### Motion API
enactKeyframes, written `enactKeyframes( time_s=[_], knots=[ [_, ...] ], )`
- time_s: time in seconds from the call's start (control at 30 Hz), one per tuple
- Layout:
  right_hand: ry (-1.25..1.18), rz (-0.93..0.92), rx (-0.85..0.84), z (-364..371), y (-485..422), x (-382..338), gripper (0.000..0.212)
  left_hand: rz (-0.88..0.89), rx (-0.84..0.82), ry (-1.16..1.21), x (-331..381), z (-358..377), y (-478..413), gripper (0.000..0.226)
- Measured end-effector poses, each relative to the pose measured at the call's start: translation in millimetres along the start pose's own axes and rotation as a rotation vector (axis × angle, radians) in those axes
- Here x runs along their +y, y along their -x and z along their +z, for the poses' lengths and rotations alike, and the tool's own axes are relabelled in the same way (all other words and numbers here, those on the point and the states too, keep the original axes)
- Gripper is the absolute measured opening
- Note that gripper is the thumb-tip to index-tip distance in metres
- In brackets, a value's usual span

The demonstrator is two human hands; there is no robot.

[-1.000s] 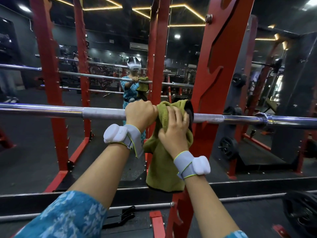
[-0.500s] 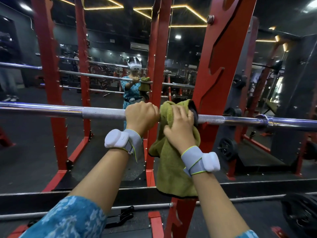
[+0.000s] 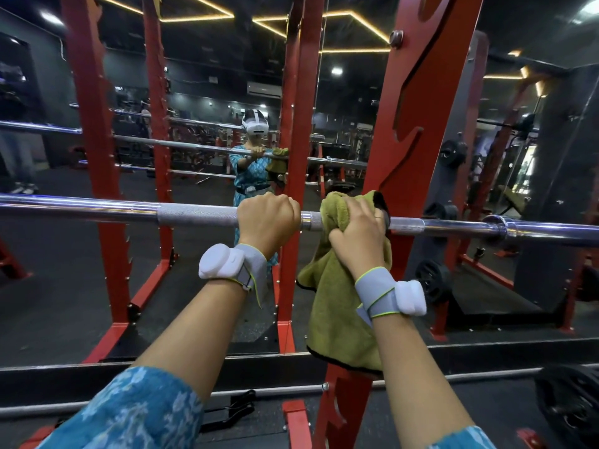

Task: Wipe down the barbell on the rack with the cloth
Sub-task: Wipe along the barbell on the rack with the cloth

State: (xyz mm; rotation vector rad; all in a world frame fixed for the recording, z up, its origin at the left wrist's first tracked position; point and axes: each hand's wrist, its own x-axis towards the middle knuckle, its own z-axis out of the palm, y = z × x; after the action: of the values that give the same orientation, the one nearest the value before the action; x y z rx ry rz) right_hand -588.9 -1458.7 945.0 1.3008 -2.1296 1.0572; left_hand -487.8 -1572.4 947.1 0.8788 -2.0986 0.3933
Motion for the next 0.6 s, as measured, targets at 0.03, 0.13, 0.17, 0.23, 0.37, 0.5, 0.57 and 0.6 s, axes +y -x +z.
enactKeyframes(
  time_s=[0.03,0.13,0.17,0.23,0.37,0.5,0.57,0.6],
  knots=[
    [0.004,-0.016,-0.010,1.2,0.7,-4.8,0.061,0.005,0.006,-0.006,0.8,0.7,-0.6,0.064],
    [-0.010,-0.131,-0.054,7.1,8.6,-17.6,0.065,-0.007,0.010,-0.025,0.8,-2.8,-0.9,0.059],
    [-0.020,-0.155,-0.075,9.2,10.7,-17.5,0.064,-0.013,-0.003,-0.027,1.0,-4.2,-0.8,0.056],
    [-0.026,-0.175,-0.078,7.2,11.0,-11.8,0.064,-0.029,-0.015,-0.011,2.0,-7.0,0.3,0.056],
    [0.055,0.062,0.007,-3.1,1.2,3.8,0.059,0.007,-0.038,-0.013,-1.9,-1.3,-1.1,0.053],
    [-0.066,0.022,0.123,11.8,12.3,-0.2,0.060,0.009,-0.058,0.009,-4.2,2.4,-0.1,0.053],
    [-0.207,-0.046,0.148,22.2,24.8,-1.5,0.061,0.020,-0.030,0.001,-4.3,2.0,-1.9,0.056],
    [-0.247,-0.080,0.171,25.1,32.6,-1.0,0.061,0.036,-0.014,-0.012,-4.0,1.2,-2.6,0.060]
  ],
)
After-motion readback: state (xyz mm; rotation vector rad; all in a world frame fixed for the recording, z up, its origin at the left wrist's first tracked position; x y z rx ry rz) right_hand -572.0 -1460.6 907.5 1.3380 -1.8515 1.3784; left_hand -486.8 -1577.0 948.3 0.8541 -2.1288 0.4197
